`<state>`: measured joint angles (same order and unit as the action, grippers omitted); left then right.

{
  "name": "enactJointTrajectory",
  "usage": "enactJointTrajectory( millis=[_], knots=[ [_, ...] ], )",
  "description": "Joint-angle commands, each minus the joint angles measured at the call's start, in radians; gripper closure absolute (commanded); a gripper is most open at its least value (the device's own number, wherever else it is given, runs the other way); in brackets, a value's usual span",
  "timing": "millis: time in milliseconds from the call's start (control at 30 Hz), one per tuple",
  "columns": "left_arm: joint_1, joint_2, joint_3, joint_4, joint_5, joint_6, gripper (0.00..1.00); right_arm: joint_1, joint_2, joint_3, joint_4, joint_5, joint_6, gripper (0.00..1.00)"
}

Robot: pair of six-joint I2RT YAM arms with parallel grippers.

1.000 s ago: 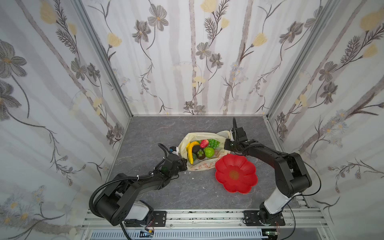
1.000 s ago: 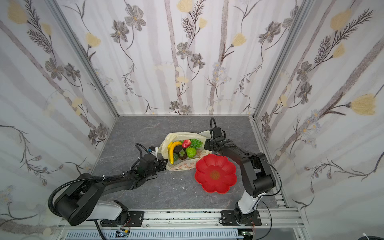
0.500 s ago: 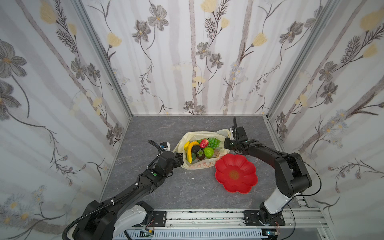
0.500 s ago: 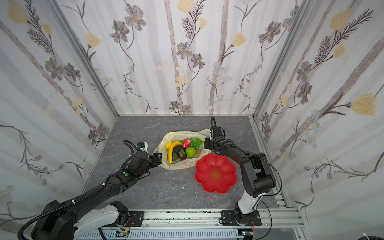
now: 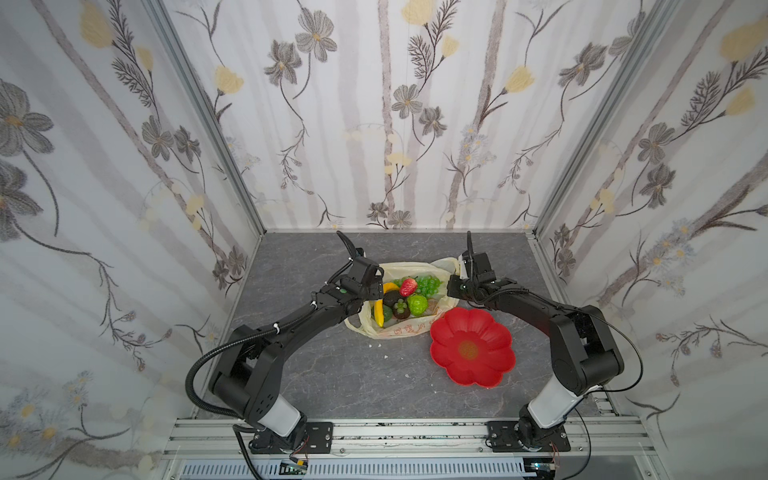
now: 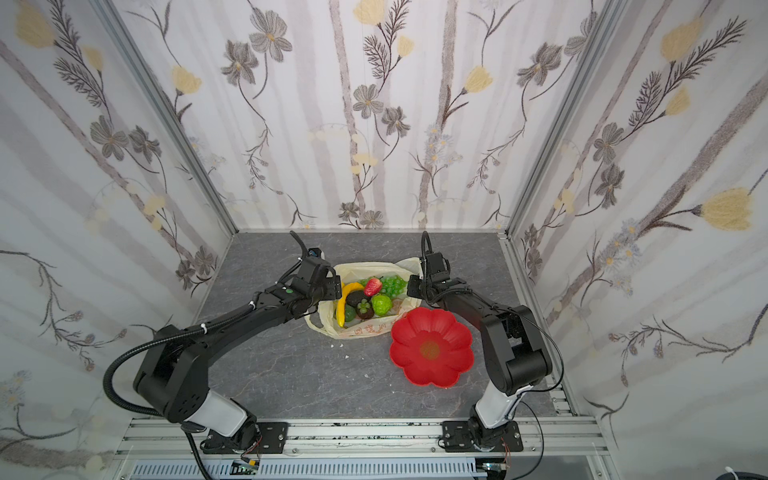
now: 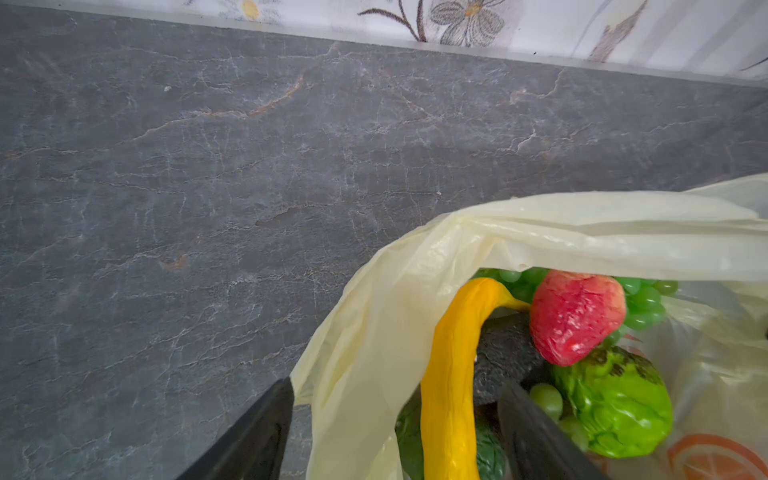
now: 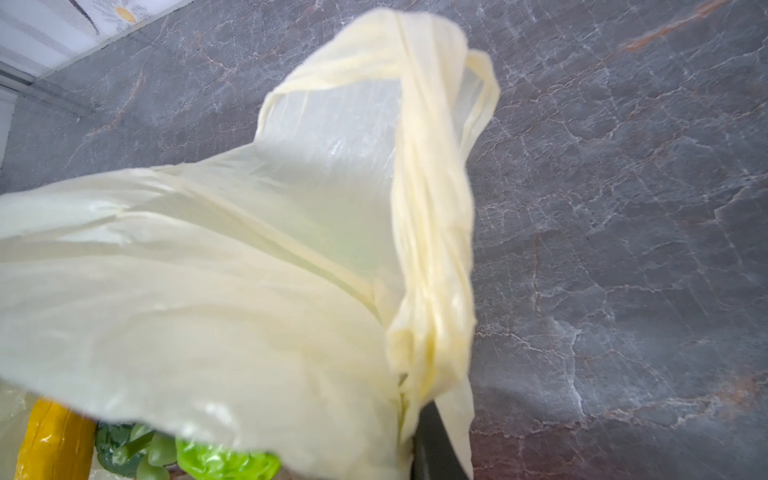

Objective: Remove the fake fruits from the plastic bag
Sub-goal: 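Hold the bag handle with the right gripper while the left gripper reaches in, then release the bag handle and lower the right gripper into the bag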

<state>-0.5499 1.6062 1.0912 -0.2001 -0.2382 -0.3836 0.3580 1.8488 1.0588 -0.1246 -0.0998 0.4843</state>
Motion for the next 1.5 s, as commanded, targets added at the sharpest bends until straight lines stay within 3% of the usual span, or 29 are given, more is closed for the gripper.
enactJointTrajectory(
  millis=[0, 133, 333, 433, 767, 933, 1133, 1300, 1467],
  knots=[
    [0.029, 0.072, 0.043, -0.029, 0.052, 0.004, 0.29, 0.000, 0.000, 0.010, 0.043, -0.014, -0.013, 0.85],
    [0.092, 0.145, 0.063, -0.015, 0.092, -0.026, 0.48, 0.000, 0.014, 0.015, 0.045, -0.036, -0.021, 0.85],
    [0.177, 0.119, -0.043, 0.139, 0.237, -0.097, 0.91, 0.003, 0.076, 0.075, 0.024, -0.074, -0.049, 0.83],
    [0.185, 0.070, -0.115, 0.213, 0.242, -0.112, 1.00, 0.011, 0.119, 0.119, 0.010, -0.091, -0.052, 0.83],
    [0.166, -0.201, -0.417, 0.387, 0.225, -0.170, 1.00, 0.098, 0.218, 0.274, -0.058, -0.079, -0.059, 0.79],
    [0.162, -0.263, -0.509, 0.458, 0.238, -0.186, 1.00, 0.105, 0.202, 0.291, -0.081, -0.031, -0.056, 0.64],
    [0.159, -0.270, -0.543, 0.516, 0.262, -0.187, 1.00, 0.110, 0.079, 0.248, -0.144, 0.066, -0.049, 0.36],
    [0.146, -0.300, -0.588, 0.587, 0.280, -0.208, 1.00, 0.181, -0.096, 0.174, -0.203, 0.169, -0.039, 0.30],
    [0.147, -0.272, -0.618, 0.669, 0.323, -0.185, 1.00, 0.287, -0.171, 0.142, -0.265, 0.228, 0.002, 0.32]
  ],
)
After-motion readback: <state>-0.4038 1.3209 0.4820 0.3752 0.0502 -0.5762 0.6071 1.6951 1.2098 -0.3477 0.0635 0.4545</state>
